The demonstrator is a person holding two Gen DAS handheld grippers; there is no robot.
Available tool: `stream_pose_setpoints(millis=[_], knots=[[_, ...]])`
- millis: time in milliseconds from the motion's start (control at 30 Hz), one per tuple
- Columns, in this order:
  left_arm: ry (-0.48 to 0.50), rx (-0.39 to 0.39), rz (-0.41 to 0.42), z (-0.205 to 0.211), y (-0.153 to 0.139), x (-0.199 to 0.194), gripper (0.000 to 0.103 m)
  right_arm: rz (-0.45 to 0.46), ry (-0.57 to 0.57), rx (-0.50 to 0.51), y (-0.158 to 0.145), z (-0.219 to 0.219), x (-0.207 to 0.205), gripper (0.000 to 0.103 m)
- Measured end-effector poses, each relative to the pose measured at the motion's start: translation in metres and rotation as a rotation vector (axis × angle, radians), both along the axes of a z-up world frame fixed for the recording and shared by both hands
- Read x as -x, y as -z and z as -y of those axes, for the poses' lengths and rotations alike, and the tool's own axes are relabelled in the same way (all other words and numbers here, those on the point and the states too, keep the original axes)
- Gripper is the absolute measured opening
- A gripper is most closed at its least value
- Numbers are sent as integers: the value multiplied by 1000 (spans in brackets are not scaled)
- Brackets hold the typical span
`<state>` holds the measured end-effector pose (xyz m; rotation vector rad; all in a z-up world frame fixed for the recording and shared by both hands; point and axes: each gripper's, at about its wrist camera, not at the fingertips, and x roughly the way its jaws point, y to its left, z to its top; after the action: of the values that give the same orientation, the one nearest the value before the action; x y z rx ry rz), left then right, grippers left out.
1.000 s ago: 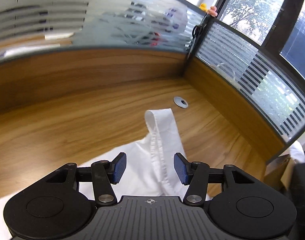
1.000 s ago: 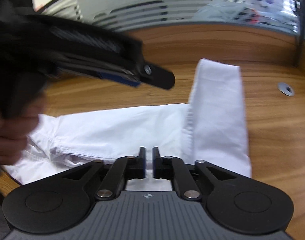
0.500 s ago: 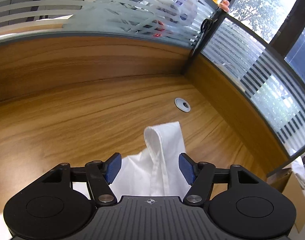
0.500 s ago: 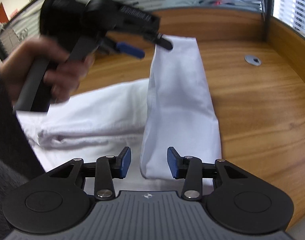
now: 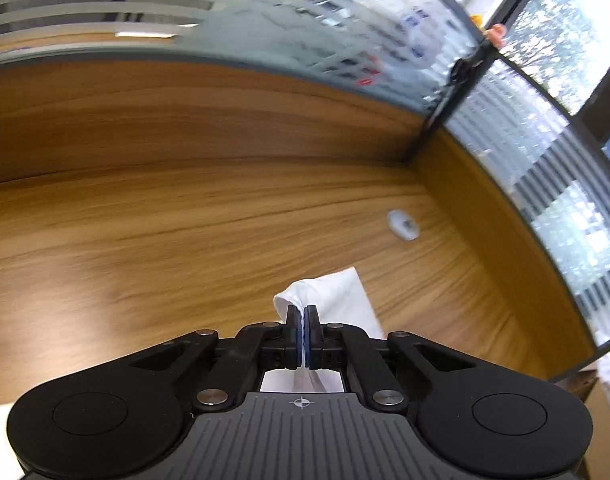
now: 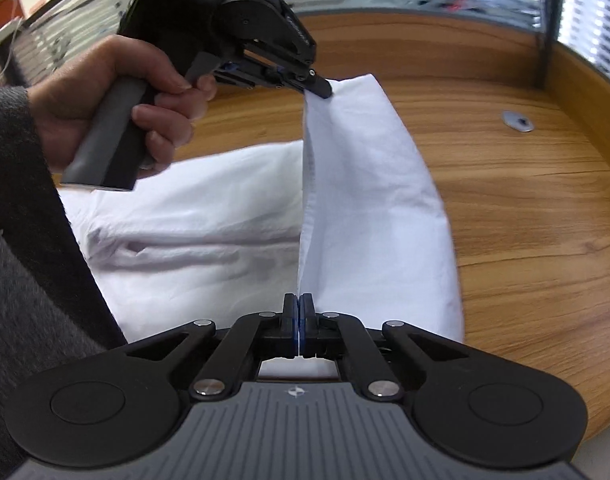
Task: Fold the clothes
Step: 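Pinch the shirt side with the right gripper and fold it over the body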
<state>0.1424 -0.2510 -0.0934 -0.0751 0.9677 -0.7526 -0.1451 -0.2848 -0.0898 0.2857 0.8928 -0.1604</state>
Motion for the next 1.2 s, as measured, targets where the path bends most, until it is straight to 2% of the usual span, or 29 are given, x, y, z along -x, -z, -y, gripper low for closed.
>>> stream_pose_setpoints(millis=[100,233,500,533,567,633,700,767,800,867,967,1200], knots=[[-21,-78,4,-14,12,1,3,-25,-36,-30,10,-6,-5,1],[-38,-112,-8,-21,30,-4,4,-50,-87,-54,30,-12,-15,1],[17,-214,75,-7,46,-1,7,-84,-107,-42,57,-17,-30,1],[22,-204,84,-10,43,0,7,-86,-107,-50,56,-16,-29,2],[23,-184,89,-14,40,1,12,-87,-107,-57,55,-15,-28,6],[12,-135,116,-26,29,3,22,-74,-112,-55,47,-15,-25,7],[5,-88,156,-36,14,5,26,-55,-110,-41,35,-12,-17,15],[22,-60,188,-40,0,8,29,-33,-78,-15,19,-7,-9,28],[42,-52,200,-39,-6,9,31,-18,-61,-5,12,-4,-5,30],[107,-55,219,-28,-13,12,35,15,-7,11,0,3,3,39],[205,-54,229,-9,-13,17,39,52,88,36,-14,19,12,42],[406,-65,219,39,1,26,39,-3,286,-4,10,62,6,49]])
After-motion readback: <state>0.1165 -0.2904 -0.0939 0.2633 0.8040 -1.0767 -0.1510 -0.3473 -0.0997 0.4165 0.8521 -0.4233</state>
